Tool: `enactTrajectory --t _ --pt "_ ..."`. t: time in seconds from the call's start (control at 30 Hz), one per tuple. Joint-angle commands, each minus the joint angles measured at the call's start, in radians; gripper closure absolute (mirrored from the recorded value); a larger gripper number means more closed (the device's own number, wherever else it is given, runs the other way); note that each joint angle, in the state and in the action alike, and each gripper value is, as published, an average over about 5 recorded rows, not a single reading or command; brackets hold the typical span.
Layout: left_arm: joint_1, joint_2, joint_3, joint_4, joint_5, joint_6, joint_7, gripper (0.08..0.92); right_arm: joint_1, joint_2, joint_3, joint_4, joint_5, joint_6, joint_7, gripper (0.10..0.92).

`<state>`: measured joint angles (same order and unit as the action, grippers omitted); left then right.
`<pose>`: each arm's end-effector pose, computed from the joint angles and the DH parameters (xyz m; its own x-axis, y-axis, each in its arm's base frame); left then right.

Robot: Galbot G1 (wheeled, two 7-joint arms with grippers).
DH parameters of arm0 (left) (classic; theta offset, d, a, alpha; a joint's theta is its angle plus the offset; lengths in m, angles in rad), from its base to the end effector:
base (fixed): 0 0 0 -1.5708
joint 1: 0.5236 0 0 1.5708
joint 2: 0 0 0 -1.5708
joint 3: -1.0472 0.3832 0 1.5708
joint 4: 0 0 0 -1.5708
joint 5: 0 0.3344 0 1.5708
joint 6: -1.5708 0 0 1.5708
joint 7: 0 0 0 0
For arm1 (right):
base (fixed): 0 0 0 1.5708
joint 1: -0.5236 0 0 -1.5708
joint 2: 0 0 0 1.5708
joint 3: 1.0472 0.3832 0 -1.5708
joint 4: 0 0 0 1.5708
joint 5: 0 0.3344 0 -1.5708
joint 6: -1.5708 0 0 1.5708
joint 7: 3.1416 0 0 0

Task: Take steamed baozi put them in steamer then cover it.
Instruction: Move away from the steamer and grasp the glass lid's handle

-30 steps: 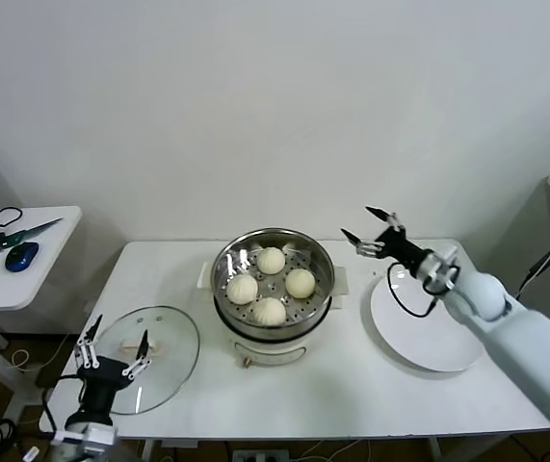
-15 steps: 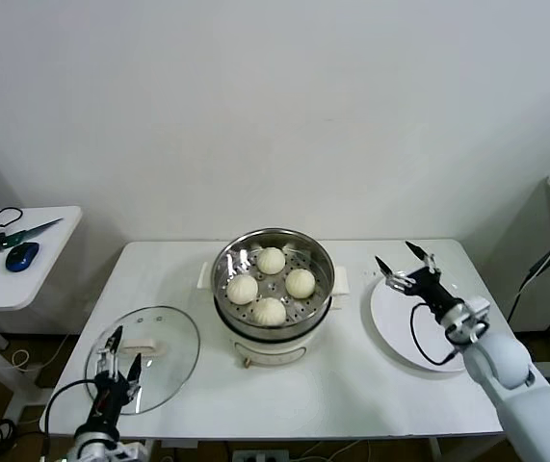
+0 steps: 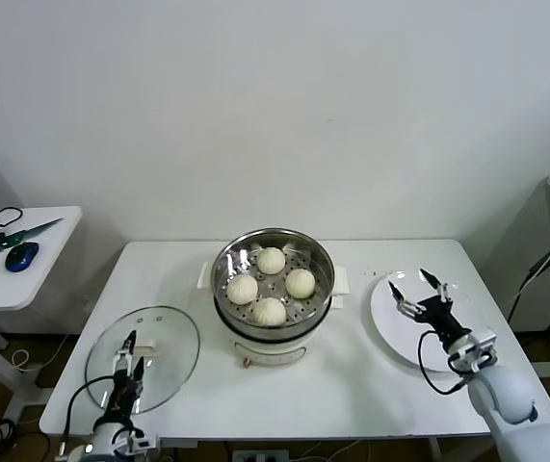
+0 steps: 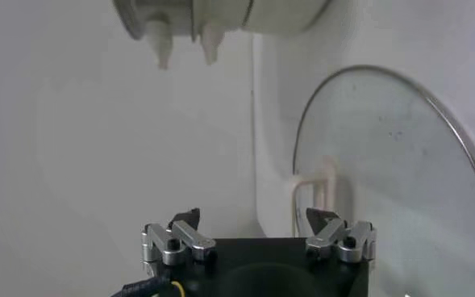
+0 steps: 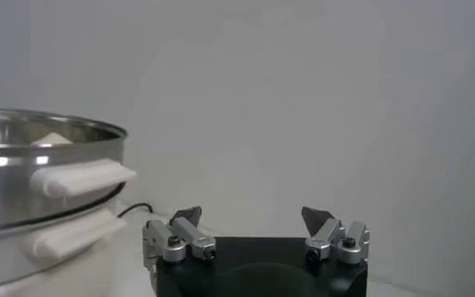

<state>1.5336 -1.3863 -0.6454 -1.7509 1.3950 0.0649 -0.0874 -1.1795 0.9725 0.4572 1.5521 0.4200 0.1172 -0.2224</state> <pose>0.1435 0.0986 -0.4271 -0.9703 -0.1460 0.1928 0.2007 -0.0410 0.9788 0.2866 -0.2010 -0.3754 -0.9542 -0.2801 0.1048 -0.2935 0.9443 -0.1486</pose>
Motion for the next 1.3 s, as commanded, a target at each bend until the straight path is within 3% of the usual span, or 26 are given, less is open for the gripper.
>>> enactTrajectory --t 0.03,0.8,1.3 --pt "-0.117 0.011 0.003 0.141 0.044 0.022 -0.053 0.177 -0.043 0.032 0.039 -0.002 -0.05 0.006 0.002 0.203" --pt "-0.192 0.022 0.017 0.222 0.007 0.003 -0.083 0.186 -0.07 0.06 0.074 -0.002 -0.109 0.033 -0.012 0.203" --pt "-0.183 0.021 0.018 0.214 -0.005 -0.013 -0.096 0.589 -0.071 0.087 0.088 -0.004 -0.127 0.039 -0.019 0.203"
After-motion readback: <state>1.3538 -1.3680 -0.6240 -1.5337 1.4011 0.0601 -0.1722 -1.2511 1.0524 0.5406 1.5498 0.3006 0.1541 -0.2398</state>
